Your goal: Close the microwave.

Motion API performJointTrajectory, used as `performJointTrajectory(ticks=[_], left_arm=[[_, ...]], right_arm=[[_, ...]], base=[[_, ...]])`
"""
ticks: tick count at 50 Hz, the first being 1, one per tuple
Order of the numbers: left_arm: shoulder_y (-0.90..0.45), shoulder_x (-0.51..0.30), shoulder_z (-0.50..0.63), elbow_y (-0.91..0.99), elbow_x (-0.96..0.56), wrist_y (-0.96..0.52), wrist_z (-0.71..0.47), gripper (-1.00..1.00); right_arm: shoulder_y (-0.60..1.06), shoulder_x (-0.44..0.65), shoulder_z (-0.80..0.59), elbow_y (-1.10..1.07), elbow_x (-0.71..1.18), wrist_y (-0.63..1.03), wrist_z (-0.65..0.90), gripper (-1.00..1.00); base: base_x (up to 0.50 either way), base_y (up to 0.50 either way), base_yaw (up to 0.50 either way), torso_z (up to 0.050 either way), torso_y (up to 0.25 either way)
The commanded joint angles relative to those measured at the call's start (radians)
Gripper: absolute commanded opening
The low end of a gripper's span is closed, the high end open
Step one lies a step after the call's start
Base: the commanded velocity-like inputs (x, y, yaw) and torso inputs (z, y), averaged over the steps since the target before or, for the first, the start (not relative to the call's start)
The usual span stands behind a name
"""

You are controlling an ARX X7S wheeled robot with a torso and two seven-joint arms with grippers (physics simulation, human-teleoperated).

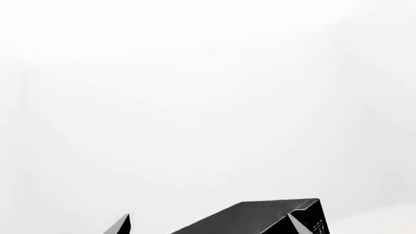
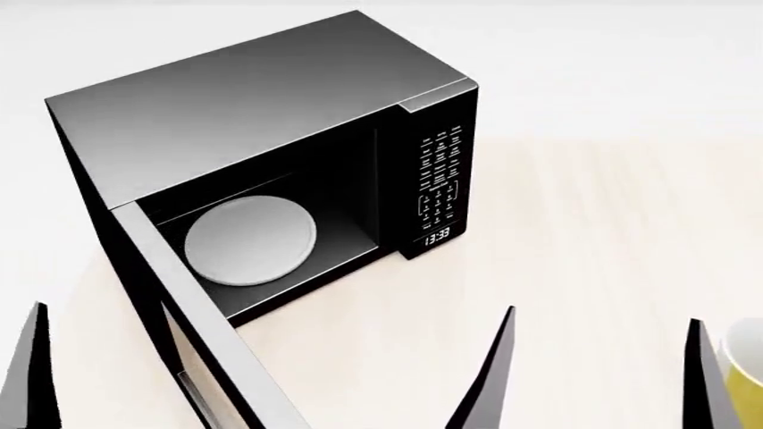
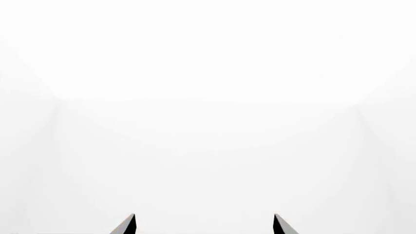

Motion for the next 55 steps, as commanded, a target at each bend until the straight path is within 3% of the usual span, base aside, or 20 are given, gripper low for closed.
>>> performJointTrajectory(ticks=[1,8,17,33,55], left_arm=[[0.062,-0.242,-0.004,-0.021,-0.152,-0.044,0.308,1.00],[0.116,-0.331,0.002,-0.061,-0.148,-0.020,0.410,1.00],[0.134,-0.339,-0.012,-0.147,-0.086,0.038,0.431,1.00],[-0.159,-0.222,0.184,-0.296,-0.006,-0.008,0.529,1.00],[-0.248,-0.081,0.258,-0.465,0.024,0.084,0.544,1.00]], right_arm=[[0.001,-0.008,0.005,0.011,-0.027,-0.004,-0.006,1.00],[0.001,-0.005,0.000,0.011,-0.027,-0.002,-0.002,1.00],[0.001,-0.003,-0.004,0.018,-0.033,-0.001,0.005,1.00],[0.002,0.005,-0.014,0.030,-0.038,-0.007,0.014,1.00],[0.004,0.014,-0.028,0.041,-0.039,-0.009,0.024,1.00]], base=[[0.00,0.00,0.00,0.000,0.000],[0.00,0.00,0.00,0.000,0.000],[0.00,0.00,0.00,0.000,0.000],[0.00,0.00,0.00,0.000,0.000],[0.00,0.00,0.00,0.000,0.000]])
